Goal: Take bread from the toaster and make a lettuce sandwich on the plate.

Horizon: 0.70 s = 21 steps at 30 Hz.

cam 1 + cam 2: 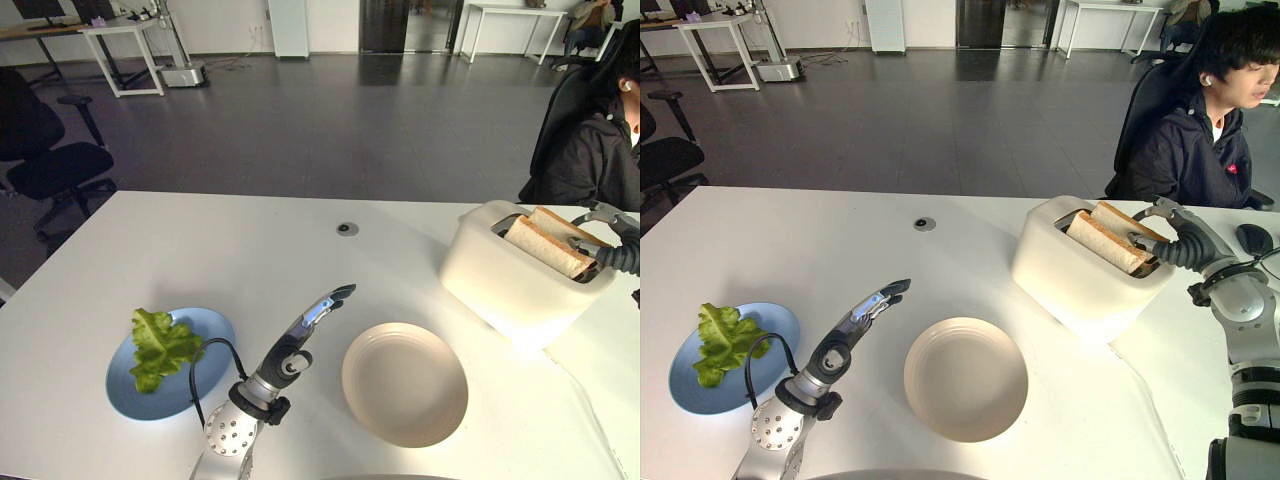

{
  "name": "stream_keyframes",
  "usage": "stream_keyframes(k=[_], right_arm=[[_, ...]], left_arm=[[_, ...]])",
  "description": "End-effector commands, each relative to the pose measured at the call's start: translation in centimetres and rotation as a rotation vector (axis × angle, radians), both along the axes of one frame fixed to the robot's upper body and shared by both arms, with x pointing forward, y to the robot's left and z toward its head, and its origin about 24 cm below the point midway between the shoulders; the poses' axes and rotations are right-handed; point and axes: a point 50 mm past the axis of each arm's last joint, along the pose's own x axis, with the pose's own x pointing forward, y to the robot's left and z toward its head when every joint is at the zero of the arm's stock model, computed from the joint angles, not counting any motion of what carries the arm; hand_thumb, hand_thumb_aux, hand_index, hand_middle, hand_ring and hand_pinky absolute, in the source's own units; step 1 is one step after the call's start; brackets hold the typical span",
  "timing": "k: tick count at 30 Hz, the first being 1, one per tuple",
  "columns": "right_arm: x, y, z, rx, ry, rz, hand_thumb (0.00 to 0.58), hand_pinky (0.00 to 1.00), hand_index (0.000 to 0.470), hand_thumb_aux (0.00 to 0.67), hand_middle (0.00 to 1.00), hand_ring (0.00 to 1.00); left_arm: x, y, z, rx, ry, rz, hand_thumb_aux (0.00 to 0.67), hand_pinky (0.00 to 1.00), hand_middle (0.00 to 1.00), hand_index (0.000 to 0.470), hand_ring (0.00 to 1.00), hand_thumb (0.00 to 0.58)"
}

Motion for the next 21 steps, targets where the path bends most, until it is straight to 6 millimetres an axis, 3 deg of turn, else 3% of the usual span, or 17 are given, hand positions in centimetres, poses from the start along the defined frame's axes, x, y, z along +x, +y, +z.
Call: stream_keyframes(k=[1, 2, 4, 5, 13, 17, 21], right_arm=[[-0.1, 0.8, -0.3, -0.001, 0.030, 0.054, 0.514, 0.00, 0.311, 0.444, 0.00, 0.00], [-0.1, 1.1, -0.4, 0.009, 0.034, 0.067, 0.543, 0.00, 0.352, 0.502, 0.00, 0.00], [-0.2, 1.4, -0.6, 0.015, 0.040, 0.080, 0.560, 0.00, 0.383, 0.547, 0.00, 0.00], [-0.2, 1.4, -0.5, 0.017, 0.041, 0.081, 0.580, 0.00, 0.470, 0.670, 0.00, 0.00], [0.1, 1.3, 1.6, 0.174, -0.051, 0.080, 0.580, 0.00, 0.470, 0.670, 0.00, 0.00], [-0.3, 1.5, 5.7, 0.405, -0.133, 0.185, 0.580, 0.00, 0.470, 0.670, 0.00, 0.00], [-1.6, 2.2, 10.3, 0.583, -0.143, 0.379, 0.580, 0.00, 0.470, 0.670, 0.00, 0.00]], left_arm=[[0.1, -0.1, 0.0, 0.012, 0.002, -0.012, 0.000, 0.00, 0.00, 0.000, 0.00, 0.000], [0.1, -0.1, 0.0, 0.012, 0.002, -0.012, 0.000, 0.00, 0.00, 0.000, 0.00, 0.000], [0.2, 0.0, 0.0, 0.013, 0.003, -0.011, 0.000, 0.00, 0.00, 0.000, 0.00, 0.000], [0.2, 0.0, 0.0, 0.014, 0.003, -0.011, 0.000, 0.00, 0.00, 0.000, 0.00, 0.000], [0.5, 0.2, -0.1, 0.015, 0.000, -0.004, 0.000, 0.00, 0.00, 0.000, 0.00, 0.000], [0.6, 1.1, 0.7, -0.041, -0.015, 0.038, 0.000, 0.00, 0.00, 0.000, 0.00, 0.000], [0.8, 3.8, 3.6, -0.017, -0.105, 0.162, 0.000, 0.00, 0.00, 0.000, 0.00, 0.000]])
